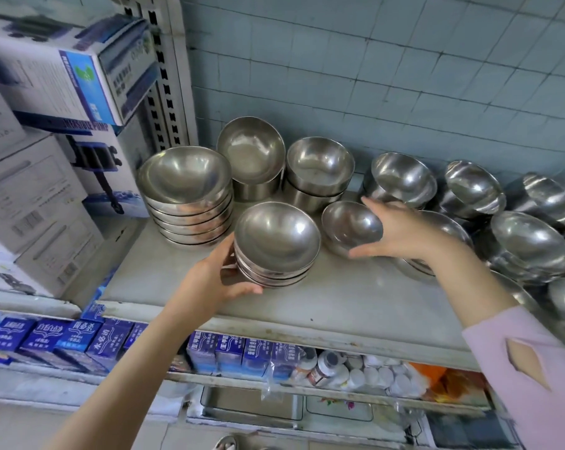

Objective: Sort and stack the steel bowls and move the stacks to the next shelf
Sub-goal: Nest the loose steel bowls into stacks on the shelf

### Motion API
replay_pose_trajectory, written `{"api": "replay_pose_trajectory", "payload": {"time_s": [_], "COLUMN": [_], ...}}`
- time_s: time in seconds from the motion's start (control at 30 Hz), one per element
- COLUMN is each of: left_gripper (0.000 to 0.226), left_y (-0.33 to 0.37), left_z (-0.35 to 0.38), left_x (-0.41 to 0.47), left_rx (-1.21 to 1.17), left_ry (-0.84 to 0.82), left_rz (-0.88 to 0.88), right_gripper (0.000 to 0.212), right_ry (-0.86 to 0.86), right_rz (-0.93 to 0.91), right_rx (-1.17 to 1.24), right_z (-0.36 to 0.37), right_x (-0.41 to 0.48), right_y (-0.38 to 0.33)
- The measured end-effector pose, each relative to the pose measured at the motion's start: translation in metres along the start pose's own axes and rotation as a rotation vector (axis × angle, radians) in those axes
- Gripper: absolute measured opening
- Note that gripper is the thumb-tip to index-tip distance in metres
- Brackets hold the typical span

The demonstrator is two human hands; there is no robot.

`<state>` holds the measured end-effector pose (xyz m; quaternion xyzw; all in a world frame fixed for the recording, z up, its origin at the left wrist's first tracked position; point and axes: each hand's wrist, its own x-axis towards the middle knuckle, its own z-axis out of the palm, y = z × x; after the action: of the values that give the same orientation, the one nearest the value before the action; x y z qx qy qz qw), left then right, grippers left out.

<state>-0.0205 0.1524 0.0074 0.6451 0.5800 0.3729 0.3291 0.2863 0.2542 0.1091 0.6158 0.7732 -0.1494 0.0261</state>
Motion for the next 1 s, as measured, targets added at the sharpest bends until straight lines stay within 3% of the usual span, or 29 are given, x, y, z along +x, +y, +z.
{"api": "replay_pose_trajectory", "payload": {"time_s": [0.23, 0.37, 0.53, 0.83, 1.0], "left_gripper": [0.111, 0.110, 0.105, 0.106, 0.109], "left_y": [-0.006, -0.006, -0.004, 0.000, 0.002], "left_z": [-0.001, -0.001, -0.001, -0.002, 0.000], "left_x": [0.001, -0.001, -0.002, -0.004, -0.005], "left_rx": [-0.019, -0.007, -0.005, 0.024, 0.010], "left_ry": [-0.001, 0.000, 0.009, 0.016, 0.040], "left_rz": [-0.041, -0.033, -0.036, -0.047, -0.068], "right_gripper": [0.116, 0.128, 0.144, 0.134, 0.125], "right_ry": [-0.028, -0.069, -0.212, 0.009, 0.010], "right_rz": [-0.027, -0.083, -0.106, -0.217, -0.361], "right_rx": [-0.106, -0.165, -0.004, 0.333, 0.271], "right_z": [-0.007, 0.002, 0.009, -0.050, -0.038], "right_x": [0.004, 0.008, 0.000, -0.037, -0.039], "right_y": [-0.014, -0.008, -0.004, -0.030, -0.085]}}
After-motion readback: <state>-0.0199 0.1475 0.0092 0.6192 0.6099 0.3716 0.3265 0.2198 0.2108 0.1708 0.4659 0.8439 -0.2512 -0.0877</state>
